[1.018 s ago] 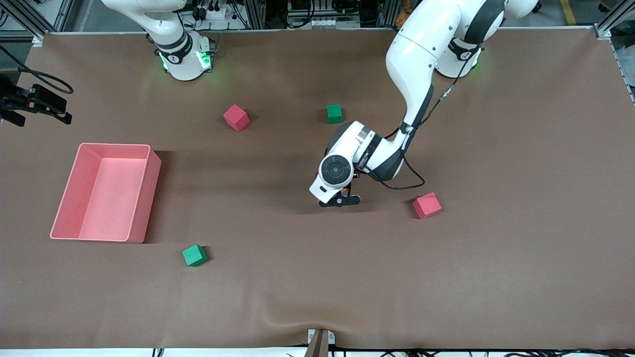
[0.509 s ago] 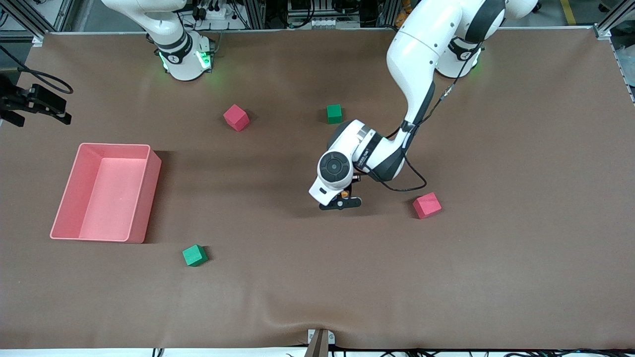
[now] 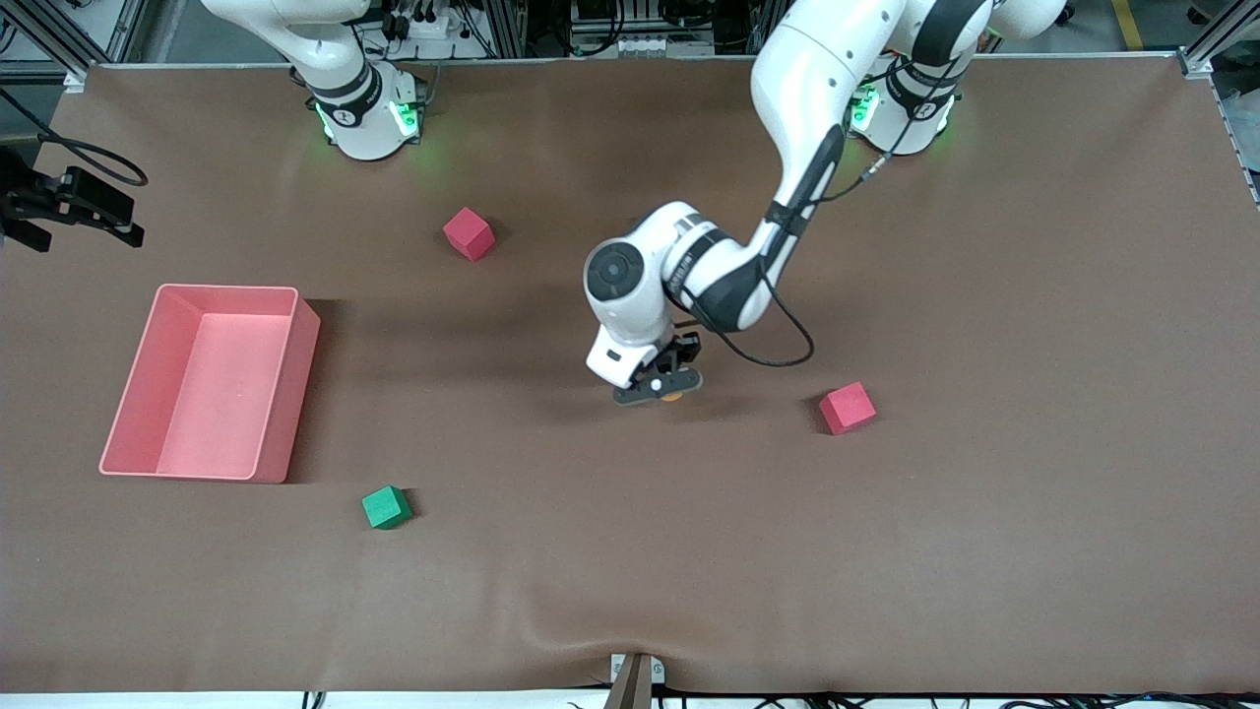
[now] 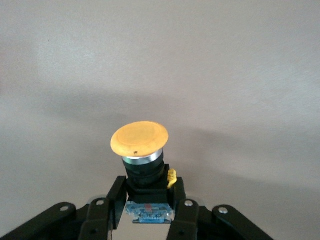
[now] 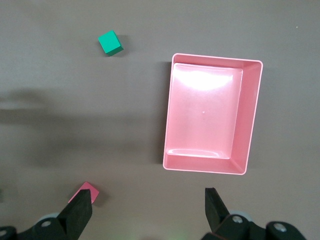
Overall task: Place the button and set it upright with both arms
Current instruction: 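Lift the button with the left gripper and turn it cap up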
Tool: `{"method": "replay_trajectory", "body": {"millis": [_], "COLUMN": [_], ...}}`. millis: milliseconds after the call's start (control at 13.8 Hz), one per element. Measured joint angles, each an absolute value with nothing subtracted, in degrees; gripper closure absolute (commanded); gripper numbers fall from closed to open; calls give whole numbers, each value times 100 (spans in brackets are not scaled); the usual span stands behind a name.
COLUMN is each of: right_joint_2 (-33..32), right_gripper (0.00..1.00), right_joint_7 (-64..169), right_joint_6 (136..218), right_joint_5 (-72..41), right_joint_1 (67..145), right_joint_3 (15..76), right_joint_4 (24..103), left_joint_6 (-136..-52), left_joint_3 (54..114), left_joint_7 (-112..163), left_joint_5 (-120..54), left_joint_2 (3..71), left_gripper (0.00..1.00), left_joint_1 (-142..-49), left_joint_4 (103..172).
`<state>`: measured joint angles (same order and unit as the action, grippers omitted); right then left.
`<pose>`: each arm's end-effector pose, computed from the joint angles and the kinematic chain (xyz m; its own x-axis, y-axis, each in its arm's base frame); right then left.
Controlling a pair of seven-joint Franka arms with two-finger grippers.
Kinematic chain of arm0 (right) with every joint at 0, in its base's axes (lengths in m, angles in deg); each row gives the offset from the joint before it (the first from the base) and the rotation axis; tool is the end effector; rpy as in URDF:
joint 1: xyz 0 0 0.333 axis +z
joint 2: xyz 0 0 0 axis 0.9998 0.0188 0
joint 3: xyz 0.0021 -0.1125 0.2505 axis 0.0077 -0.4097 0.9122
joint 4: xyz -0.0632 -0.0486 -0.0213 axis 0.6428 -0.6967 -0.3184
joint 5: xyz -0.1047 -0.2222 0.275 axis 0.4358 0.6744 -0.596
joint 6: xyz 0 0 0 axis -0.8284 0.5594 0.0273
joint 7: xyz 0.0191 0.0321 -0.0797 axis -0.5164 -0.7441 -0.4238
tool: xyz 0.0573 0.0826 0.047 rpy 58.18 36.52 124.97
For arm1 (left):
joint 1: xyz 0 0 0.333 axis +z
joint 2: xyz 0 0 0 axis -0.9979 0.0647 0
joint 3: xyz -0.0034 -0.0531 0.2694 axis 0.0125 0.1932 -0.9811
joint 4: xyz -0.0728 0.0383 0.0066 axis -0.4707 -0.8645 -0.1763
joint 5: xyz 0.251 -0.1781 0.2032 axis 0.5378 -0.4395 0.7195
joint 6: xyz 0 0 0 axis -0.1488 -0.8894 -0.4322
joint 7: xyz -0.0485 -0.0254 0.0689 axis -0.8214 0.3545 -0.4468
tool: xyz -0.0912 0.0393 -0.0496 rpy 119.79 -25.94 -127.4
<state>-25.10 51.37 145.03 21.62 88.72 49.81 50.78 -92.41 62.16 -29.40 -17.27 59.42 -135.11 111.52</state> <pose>0.5136 -0.0128 0.6080 0.9983 0.0484 -0.0312 0.0484 -0.9988 0.0010 0.4807 -0.4899 0.2194 0.9778 0.1966 0.0732 0.2060 -0.9655 -0.1590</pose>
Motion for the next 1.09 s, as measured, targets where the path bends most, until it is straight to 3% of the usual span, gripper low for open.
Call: {"method": "replay_trajectory", "body": {"millis": [1091], "right_joint_2": [-2536], "right_gripper": [0], "right_joint_7": [5134], "right_joint_6": [14172], "right_joint_5": [2151], "right_joint_1": [8853], "right_joint_3": [4957], "right_joint_4": [5049], "left_joint_6": [-9507], "left_joint_3": [5845], "left_joint_7": [-7109], "left_joint_5": [2417], "left_joint_2": [6356], "left_gripper": [90], "left_joint_1": [-15228], "left_joint_4": [11239]}}
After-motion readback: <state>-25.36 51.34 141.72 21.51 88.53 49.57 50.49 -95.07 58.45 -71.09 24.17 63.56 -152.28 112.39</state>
